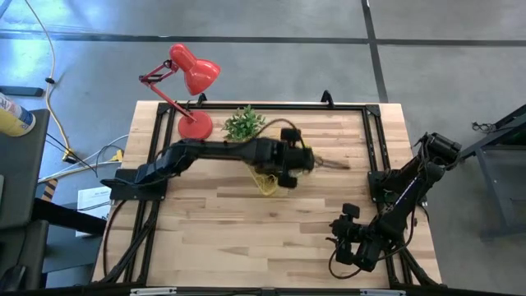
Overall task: Pick and place rubber bands into bin
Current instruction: Put the blue rubber band into the transparent yellow bin
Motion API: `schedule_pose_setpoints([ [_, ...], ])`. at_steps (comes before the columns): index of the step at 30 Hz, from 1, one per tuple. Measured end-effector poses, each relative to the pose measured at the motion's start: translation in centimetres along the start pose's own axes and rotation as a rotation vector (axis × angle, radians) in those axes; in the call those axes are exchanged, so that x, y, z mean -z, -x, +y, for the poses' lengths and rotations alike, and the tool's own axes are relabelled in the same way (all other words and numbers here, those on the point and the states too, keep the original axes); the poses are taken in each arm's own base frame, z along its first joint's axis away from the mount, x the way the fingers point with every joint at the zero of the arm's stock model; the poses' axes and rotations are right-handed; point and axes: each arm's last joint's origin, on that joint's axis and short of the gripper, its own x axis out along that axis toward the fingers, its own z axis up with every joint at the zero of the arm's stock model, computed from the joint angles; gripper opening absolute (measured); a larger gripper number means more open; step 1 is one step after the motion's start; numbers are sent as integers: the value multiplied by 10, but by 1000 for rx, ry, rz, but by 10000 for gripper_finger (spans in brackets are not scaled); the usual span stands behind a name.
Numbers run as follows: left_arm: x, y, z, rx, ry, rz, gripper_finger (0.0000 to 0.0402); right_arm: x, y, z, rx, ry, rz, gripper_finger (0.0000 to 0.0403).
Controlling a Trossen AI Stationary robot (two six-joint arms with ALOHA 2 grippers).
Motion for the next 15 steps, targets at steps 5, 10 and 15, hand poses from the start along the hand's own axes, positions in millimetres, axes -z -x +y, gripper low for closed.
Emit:
schedule_pose_setpoints([
  [5,9,-22,26,30,18,1,0,-1,0,0,9,-42,-20,193],
  [10,17,-41,30,76,26,9,0,-2,-1,-1,13,-79,-25,193],
  [15,21,-48,26,105,4,18,0,-7,-4,-3,19,-103,-30,193],
])
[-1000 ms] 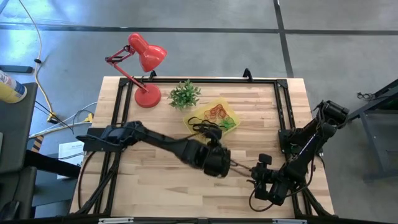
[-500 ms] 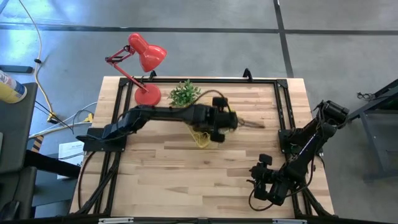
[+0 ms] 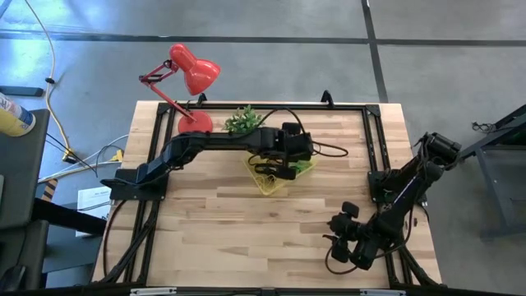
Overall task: Pick and place rubber bands into bin
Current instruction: Put the blue rubber band into the transparent yellow bin, then return to Home Position
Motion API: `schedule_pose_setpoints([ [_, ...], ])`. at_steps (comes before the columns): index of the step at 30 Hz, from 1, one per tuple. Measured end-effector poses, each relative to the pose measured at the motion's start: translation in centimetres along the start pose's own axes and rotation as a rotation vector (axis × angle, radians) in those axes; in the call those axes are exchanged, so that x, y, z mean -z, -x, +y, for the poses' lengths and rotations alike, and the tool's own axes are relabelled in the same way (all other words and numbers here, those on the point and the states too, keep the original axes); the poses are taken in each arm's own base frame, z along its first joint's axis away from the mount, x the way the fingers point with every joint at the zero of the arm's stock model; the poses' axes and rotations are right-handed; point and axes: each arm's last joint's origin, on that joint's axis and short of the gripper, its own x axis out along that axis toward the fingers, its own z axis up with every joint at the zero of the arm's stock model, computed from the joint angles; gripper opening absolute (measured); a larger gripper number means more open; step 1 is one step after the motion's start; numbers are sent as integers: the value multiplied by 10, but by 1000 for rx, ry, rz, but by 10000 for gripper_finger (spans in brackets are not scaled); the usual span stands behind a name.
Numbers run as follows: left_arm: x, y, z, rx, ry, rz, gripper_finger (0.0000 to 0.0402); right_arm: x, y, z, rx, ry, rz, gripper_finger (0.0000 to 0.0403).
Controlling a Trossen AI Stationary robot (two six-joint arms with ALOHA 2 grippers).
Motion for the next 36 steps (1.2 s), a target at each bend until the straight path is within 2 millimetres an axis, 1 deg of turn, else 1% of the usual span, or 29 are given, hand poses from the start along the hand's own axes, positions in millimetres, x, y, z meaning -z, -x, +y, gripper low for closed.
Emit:
schedule_pose_setpoints([
  [5,6,-9,-6,24,33,37,4,-6,-4,-2,13,-14,-10,193],
  [8,10,-12,-8,67,26,51,19,-10,-6,-3,20,-13,-29,193],
  [11,11,-12,-10,79,17,65,49,-14,-9,-3,21,-20,-37,193],
  [17,11,-12,-10,80,13,69,127,-18,-12,-5,31,-25,-40,193],
  [20,11,-10,-10,101,-29,59,164,-19,-12,-4,21,-35,-47,193],
  [23,9,-1,-10,105,-76,31,192,-20,-13,-1,-12,-67,-38,193],
  [25,11,9,-10,110,-99,54,207,-20,-13,1,-41,-89,-14,193],
  [27,11,17,-14,84,-123,70,219,-20,-13,1,-49,-65,8,193],
  [29,18,30,-18,83,-179,137,228,-19,-13,0,-37,-11,7,193],
  [30,21,36,-21,90,-230,171,231,-19,-13,0,-37,-10,8,193],
  [32,20,50,-26,56,-297,177,237,-20,-12,0,-44,-27,11,193],
  [34,20,63,-30,2,-279,187,241,-24,-12,0,-52,-49,-15,193],
  [36,16,80,-28,-32,-230,109,244,-30,-9,3,-88,-58,-65,193],
])
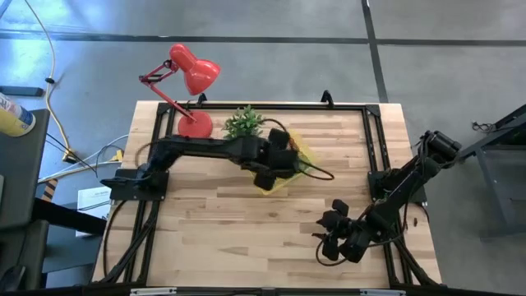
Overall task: Pick and place rubber bands into bin
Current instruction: Return to Home Position
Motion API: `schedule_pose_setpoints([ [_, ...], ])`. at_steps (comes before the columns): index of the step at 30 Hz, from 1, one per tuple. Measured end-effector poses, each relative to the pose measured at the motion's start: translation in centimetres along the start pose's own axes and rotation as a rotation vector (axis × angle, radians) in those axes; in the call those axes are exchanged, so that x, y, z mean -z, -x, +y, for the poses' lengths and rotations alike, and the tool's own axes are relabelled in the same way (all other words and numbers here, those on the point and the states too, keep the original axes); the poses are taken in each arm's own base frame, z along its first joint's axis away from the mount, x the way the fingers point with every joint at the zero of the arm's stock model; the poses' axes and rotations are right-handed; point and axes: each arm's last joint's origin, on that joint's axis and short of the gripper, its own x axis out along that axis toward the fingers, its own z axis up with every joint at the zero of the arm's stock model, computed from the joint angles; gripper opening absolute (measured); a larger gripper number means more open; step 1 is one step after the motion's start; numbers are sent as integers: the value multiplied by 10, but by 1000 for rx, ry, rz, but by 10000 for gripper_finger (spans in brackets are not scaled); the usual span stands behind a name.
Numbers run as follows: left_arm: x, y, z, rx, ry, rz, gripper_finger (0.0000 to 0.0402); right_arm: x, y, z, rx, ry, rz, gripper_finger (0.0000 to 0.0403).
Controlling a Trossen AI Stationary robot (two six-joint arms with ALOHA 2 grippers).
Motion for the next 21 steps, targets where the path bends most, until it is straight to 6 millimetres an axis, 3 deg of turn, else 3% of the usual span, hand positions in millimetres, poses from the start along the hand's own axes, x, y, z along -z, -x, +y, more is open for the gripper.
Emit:
schedule_pose_setpoints([
  [6,7,57,8,-8,25,-345,244,-35,14,-3,-50,7,-194,193],
  [10,31,75,-1,9,17,-444,244,-59,29,-16,-63,48,-268,193],
  [14,65,78,-12,-11,60,-514,244,-84,45,-36,-66,55,-327,193],
  [21,126,68,-48,25,135,-837,244,-113,57,-74,-64,81,-335,193],
])
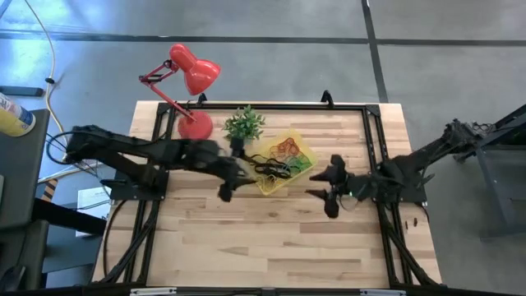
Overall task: Pick and place rubber bands into bin
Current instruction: Return to Home Position
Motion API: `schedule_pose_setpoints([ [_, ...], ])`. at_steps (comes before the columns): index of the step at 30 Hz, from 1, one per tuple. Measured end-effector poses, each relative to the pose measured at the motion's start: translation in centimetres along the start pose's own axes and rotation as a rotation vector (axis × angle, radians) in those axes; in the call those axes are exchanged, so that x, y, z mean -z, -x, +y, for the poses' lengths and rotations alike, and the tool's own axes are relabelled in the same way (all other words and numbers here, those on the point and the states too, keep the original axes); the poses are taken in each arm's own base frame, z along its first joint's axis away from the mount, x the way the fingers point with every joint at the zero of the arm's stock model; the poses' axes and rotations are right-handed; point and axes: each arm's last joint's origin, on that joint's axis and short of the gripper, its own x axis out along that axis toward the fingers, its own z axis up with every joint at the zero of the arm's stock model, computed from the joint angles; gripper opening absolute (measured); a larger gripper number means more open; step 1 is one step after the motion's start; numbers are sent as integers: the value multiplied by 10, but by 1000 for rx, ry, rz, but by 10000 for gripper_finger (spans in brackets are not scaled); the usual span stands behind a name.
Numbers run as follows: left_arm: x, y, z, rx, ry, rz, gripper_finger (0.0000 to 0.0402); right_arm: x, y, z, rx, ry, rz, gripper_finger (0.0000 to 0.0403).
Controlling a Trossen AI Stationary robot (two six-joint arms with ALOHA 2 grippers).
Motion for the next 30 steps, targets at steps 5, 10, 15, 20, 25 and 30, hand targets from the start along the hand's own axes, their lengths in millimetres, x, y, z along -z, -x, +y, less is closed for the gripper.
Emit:
schedule_pose_setpoints([
  [5,33,24,-15,-41,65,-123,244,-8,-9,-25,-15,7,65,193],
  [10,50,39,-22,-67,89,-184,244,-26,-7,-51,-107,42,25,193],
  [15,66,47,-29,-109,108,-249,244,-22,13,-91,-142,37,-111,193],
  [20,79,54,-36,-120,118,-338,244,22,27,-119,-276,-39,-324,193],
  [25,96,60,-45,-137,145,-435,244,59,39,-130,-332,-94,-438,193],
  [30,121,67,-56,-187,221,-484,244,80,48,-133,-328,-94,-512,193],
])
